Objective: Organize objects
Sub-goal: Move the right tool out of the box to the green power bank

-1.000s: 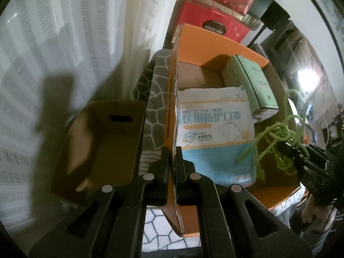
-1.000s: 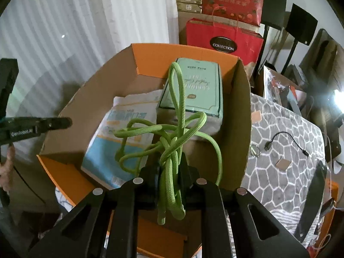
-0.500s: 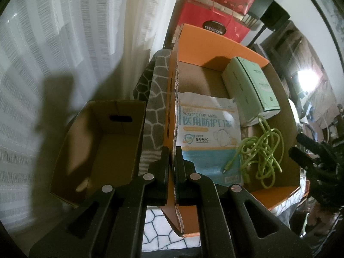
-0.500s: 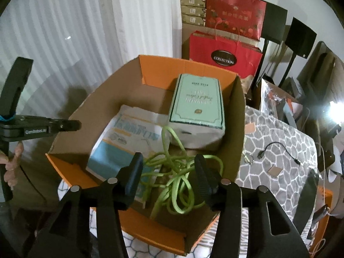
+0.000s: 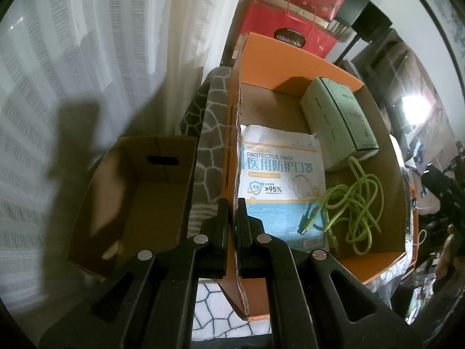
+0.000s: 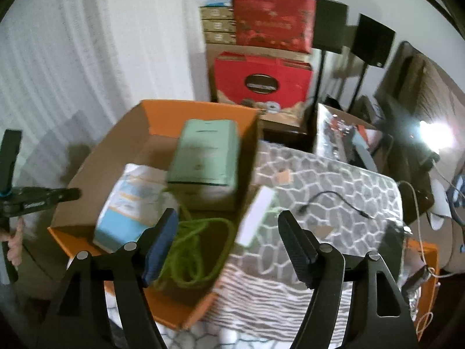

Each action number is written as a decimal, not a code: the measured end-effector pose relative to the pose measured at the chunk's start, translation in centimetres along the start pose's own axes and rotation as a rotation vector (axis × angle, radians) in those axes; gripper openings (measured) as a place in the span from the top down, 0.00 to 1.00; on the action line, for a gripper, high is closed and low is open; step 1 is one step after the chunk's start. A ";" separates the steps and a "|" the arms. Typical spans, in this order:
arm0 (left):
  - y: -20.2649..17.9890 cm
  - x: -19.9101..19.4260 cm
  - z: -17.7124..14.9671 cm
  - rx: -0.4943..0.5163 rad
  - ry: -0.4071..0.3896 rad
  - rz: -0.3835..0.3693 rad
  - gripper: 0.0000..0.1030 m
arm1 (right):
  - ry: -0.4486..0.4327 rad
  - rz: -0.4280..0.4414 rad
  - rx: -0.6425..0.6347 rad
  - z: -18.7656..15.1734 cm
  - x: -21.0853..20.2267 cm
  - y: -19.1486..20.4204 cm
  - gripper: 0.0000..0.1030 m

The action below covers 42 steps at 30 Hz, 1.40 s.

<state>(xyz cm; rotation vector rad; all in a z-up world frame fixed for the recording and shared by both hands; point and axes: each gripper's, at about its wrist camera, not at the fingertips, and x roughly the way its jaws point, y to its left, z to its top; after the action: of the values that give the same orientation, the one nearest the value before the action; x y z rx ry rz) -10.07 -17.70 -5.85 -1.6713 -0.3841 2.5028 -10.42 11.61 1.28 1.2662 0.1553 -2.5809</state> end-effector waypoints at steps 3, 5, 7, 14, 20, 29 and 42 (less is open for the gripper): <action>0.0 0.0 0.0 0.002 0.000 0.002 0.96 | 0.004 -0.012 0.030 0.1 0.0 -1.7 0.29; 0.0 0.0 0.0 0.001 0.000 0.001 0.96 | 0.009 -0.009 0.058 0.1 0.1 -2.9 0.29; 0.0 0.0 0.0 0.000 0.001 0.000 0.96 | 0.022 -0.004 0.089 0.0 0.5 -4.1 0.29; 0.0 0.0 0.0 0.003 0.000 0.003 0.96 | 0.083 0.014 0.192 -1.1 3.4 -8.0 0.40; 0.1 -0.1 0.0 0.004 0.000 0.002 0.96 | 0.146 0.021 0.221 -2.4 6.7 -9.9 0.59; 0.1 -0.1 0.0 0.003 0.000 0.004 0.96 | 0.188 0.036 0.214 -2.4 10.4 -10.4 0.67; 0.5 -0.1 0.2 0.013 -0.001 0.010 0.96 | 0.224 0.015 0.094 -2.0 13.5 -8.4 0.67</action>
<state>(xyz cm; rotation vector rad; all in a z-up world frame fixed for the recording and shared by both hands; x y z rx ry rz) -10.17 -18.24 -5.86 -1.6718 -0.3596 2.5072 -19.13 17.62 -10.74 1.5831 0.0673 -2.4540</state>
